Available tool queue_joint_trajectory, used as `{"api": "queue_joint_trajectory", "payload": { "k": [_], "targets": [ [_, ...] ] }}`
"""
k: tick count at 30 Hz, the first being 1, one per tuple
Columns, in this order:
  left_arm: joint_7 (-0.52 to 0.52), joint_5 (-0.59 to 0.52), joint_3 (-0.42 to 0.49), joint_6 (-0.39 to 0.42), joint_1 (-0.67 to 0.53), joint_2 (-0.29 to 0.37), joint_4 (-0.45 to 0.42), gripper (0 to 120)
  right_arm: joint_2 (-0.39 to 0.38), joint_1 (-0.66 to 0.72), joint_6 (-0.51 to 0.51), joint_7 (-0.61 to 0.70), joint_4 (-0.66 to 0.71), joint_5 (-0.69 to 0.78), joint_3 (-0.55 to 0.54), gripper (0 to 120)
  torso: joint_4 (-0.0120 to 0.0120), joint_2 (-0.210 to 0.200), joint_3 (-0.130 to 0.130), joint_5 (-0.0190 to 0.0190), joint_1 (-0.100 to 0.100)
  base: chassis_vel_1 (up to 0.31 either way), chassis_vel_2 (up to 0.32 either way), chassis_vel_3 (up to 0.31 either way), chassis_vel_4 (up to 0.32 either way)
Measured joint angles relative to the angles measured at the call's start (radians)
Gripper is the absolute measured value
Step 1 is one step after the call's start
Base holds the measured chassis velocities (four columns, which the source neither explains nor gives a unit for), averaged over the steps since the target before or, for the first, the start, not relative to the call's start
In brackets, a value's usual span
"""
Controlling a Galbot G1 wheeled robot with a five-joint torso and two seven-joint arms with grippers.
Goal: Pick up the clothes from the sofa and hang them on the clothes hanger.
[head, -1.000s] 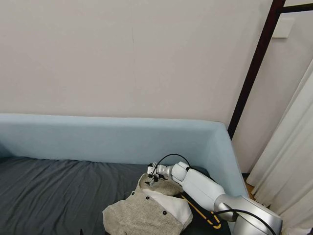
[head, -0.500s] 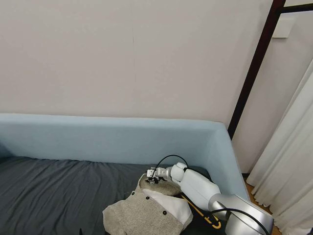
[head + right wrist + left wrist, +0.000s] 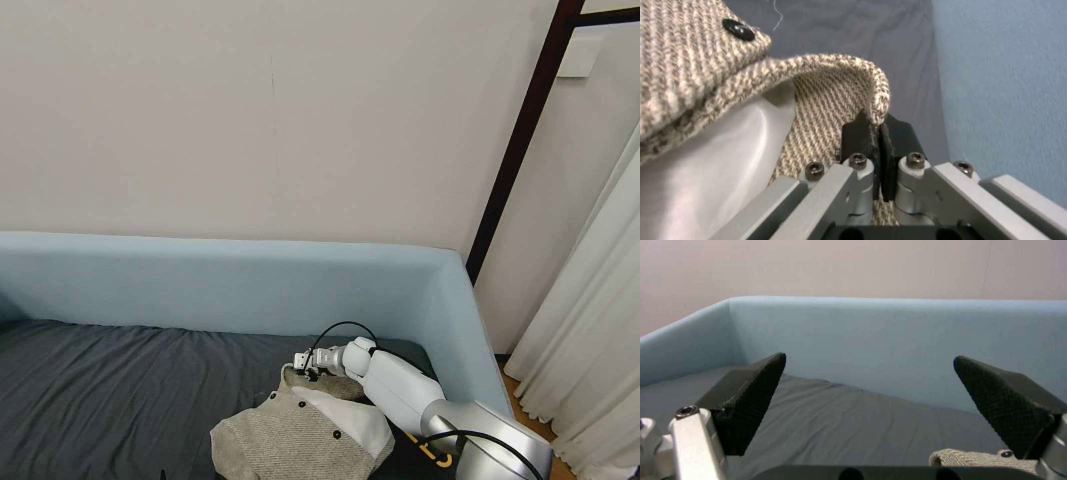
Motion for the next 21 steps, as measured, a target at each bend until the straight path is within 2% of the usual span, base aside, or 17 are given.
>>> {"api": "queue_joint_trajectory", "payload": {
  "k": [3, 5, 7, 8, 11, 13, 17, 18, 19, 20, 21],
  "targets": [
    [-0.002, -0.004, 0.002, 0.013, -0.012, 0.005, 0.0, 98, -0.059, -0.011, -0.022, 0.026, 0.09, 0.086, 0.007, 0, -0.0003, 0.0, 0.0, 0.0, 0.0, 0.0, 0.0, 0.0, 0.0],
    [-0.002, -0.005, 0.003, 0.017, -0.017, 0.008, -0.001, 98, -0.069, -0.012, -0.029, 0.03, 0.108, 0.104, 0.007, 0, -0.0001, 0.0, 0.0, 0.0001, 0.0, 0.0, 0.0, 0.0, 0.0],
    [-0.003, -0.016, 0.003, 0.033, -0.031, 0.019, -0.003, 98, -0.149, -0.016, -0.104, 0.069, 0.259, 0.263, 0.007, 0, -0.0001, 0.0, 0.0, 0.0004, 0.0, 0.0, 0.0, 0.0, 0.0],
    [-0.003, -0.016, 0.003, 0.033, -0.031, 0.019, -0.003, 98, -0.149, -0.016, -0.104, 0.069, 0.259, 0.263, 0.007, 0, -0.0001, 0.0, 0.0, 0.0004, 0.0, 0.0, 0.0, 0.0, 0.0],
    [-0.003, -0.057, 0.005, 0.064, -0.054, 0.044, -0.013, 98, -0.265, -0.017, -0.219, 0.134, 0.478, 0.418, 0.016, 0, -0.0003, 0.0, 0.0, -0.0002, 0.0, 0.0, 0.0, 0.0, 0.0],
    [-0.003, -0.064, 0.005, 0.07, -0.057, 0.048, -0.017, 98, -0.281, -0.018, -0.233, 0.145, 0.512, 0.43, 0.022, 0, -0.0005, 0.0, 0.0, -0.0002, 0.0, 0.0, 0.0, 0.0, 0.0],
    [-0.002, -0.13, -0.001, 0.135, -0.097, 0.105, -0.053, 98, -0.361, -0.029, -0.342, 0.244, 0.708, 0.509, 0.062, 0, 0.0, 0.0, 0.0, -0.0001, 0.0, 0.0, 0.0, 0.0, 0.0],
    [-0.002, -0.13, -0.001, 0.135, -0.097, 0.105, -0.053, 98, -0.361, -0.029, -0.342, 0.244, 0.708, 0.509, 0.062, 0, 0.0, 0.0, 0.0, -0.0001, 0.0, 0.0, 0.0, 0.0, 0.0],
    [-0.003, -0.167, -0.001, 0.175, -0.118, 0.139, -0.072, 98, -0.389, -0.039, -0.385, 0.292, 0.773, 0.542, 0.082, 0, 0.0009, 0.0, 0.0, -0.0003, 0.0, 0.0, 0.0, 0.0, 0.0],
    [-0.003, -0.193, -0.001, 0.202, -0.133, 0.165, -0.087, 98, -0.404, -0.047, -0.408, 0.324, 0.808, 0.56, 0.093, 0, 0.0, 0.0, 0.0, 0.0001, 0.0, 0.0, 0.0, 0.0, 0.0],
    [-0.003, -0.217, -0.001, 0.224, -0.145, 0.188, -0.1, 98, -0.414, -0.052, -0.422, 0.348, 0.829, 0.571, 0.101, 0, 0.0002, 0.0, 0.0, -0.0002, 0.0, 0.0, 0.0, 0.0, 0.0]
  ]
}}
